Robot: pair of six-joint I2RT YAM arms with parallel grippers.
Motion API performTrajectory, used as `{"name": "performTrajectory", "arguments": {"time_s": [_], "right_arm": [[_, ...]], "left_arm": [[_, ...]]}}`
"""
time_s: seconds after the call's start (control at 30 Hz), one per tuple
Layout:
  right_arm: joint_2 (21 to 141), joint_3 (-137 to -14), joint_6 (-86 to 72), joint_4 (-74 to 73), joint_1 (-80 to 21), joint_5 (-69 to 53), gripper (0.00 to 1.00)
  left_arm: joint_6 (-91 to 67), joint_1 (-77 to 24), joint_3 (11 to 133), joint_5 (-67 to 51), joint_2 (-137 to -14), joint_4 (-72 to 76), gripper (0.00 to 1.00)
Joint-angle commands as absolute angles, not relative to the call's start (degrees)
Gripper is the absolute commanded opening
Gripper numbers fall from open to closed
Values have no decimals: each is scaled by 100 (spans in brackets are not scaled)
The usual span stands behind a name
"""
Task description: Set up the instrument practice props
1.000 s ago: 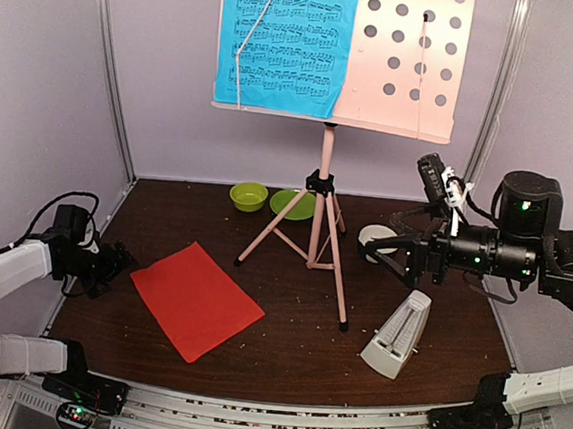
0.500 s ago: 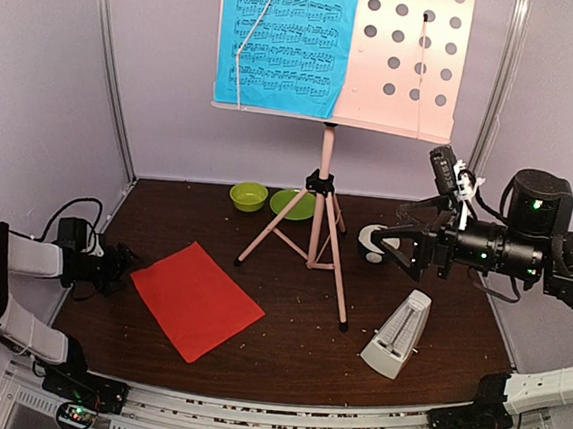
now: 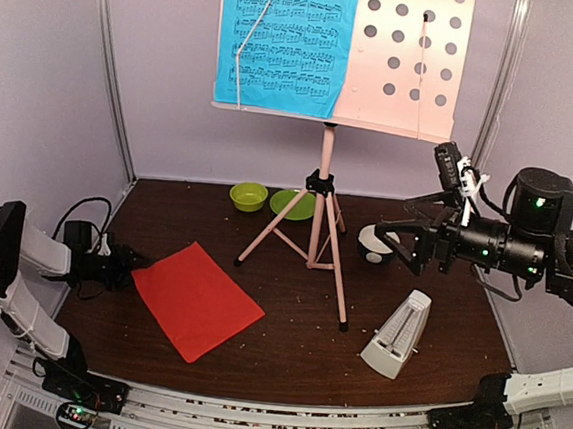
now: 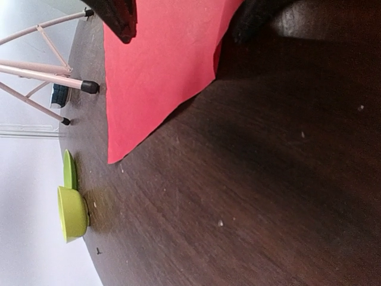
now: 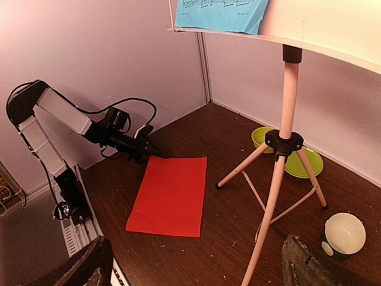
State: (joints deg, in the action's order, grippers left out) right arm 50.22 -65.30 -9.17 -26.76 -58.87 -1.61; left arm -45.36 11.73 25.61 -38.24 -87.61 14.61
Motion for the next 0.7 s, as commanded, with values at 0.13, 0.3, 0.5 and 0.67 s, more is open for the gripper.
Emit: {"name": "performTrajectory", "arguments": {"time_s": [0.13,0.3,0.5,0.67], "right_arm": [[5101,-6479,-1010,-2277,-5777,-133,100],[5123,-6347,-1113,-2098,-5758,-167,100],[5275,-6302,-1157,-1917,-5753,-169,99],[5465,-6312,-1171,-1769,-5755,-96,98]], "left_arm": [[-4544,855,2452,-4002,-8817,1668,43],[-4569,739,2475,-3975,-8592,1538,28],[-4398,408,2917,-3808,-8091,743,3],[-4582,86,3177,-3754,-7612,340,0]]}}
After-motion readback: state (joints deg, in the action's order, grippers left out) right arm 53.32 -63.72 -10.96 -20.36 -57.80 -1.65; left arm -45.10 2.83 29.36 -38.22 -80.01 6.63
